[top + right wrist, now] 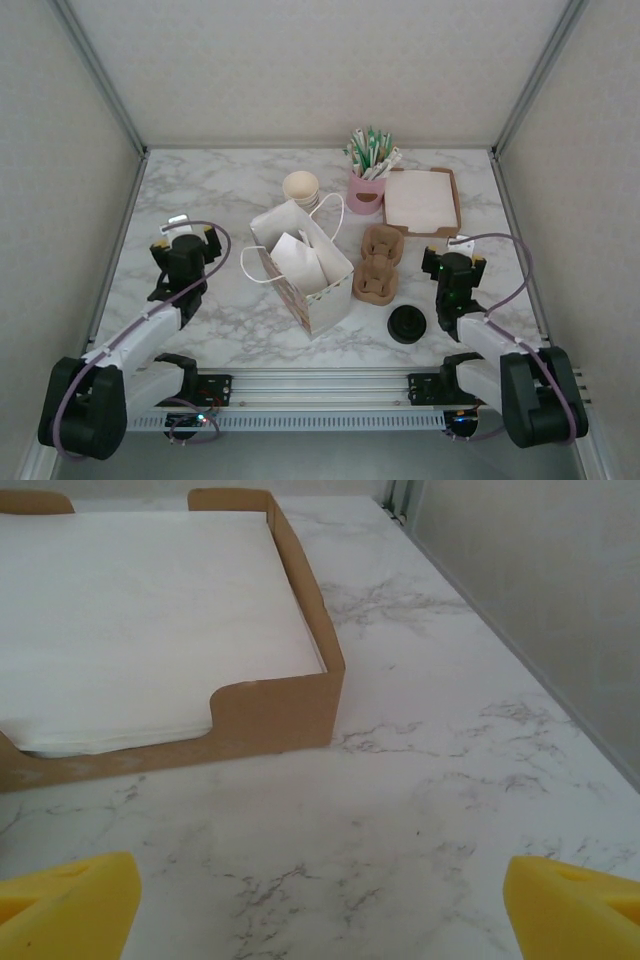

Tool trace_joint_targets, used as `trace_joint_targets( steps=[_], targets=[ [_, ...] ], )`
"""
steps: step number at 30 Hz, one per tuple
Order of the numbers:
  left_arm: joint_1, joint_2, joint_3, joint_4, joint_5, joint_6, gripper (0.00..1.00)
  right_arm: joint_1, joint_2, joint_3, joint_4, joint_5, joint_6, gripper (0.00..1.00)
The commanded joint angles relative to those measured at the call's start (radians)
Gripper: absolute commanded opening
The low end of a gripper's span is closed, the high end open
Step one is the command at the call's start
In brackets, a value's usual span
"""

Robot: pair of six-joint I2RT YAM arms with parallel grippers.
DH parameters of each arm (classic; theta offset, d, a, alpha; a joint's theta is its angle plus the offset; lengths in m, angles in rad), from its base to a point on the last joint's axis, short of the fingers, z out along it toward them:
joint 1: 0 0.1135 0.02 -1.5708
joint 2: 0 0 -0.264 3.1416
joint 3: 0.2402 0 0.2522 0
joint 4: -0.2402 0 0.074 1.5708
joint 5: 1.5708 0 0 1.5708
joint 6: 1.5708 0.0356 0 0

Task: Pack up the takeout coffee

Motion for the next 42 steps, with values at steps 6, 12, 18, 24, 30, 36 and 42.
trace_joint_targets(
  steps=[6, 12, 18, 24, 30, 36, 42],
  targets=[
    [0.019, 0.164, -0.02, 0.155, -0.06, -0.002, 1.0, -0.011, 0.059, 0.045, 0.096, -0.021, 0.0, 0.95],
    [0.022, 0.243, 0.005, 0.228, -0.032, 0.035, 1.0, -0.019, 0.089, 0.058, 0.108, -0.052, -0.016, 0.95],
    [0.024, 0.268, -0.034, 0.377, 0.025, 0.078, 1.0, -0.032, 0.153, 0.086, 0.147, -0.079, -0.041, 0.95],
    [0.027, 0.288, -0.057, 0.467, 0.075, 0.136, 1.0, -0.031, 0.188, 0.1, 0.176, -0.134, -0.065, 0.95],
    [0.048, 0.314, -0.073, 0.535, 0.119, 0.156, 1.0, -0.031, 0.248, 0.131, 0.207, -0.164, -0.07, 0.95],
    [0.066, 0.429, -0.069, 0.641, 0.17, 0.173, 1.0, -0.031, 0.34, 0.145, 0.293, -0.179, -0.077, 0.95],
    [0.103, 0.458, -0.076, 0.665, 0.217, 0.138, 1.0, -0.031, 0.397, 0.169, 0.307, -0.189, -0.086, 0.95]
  ],
)
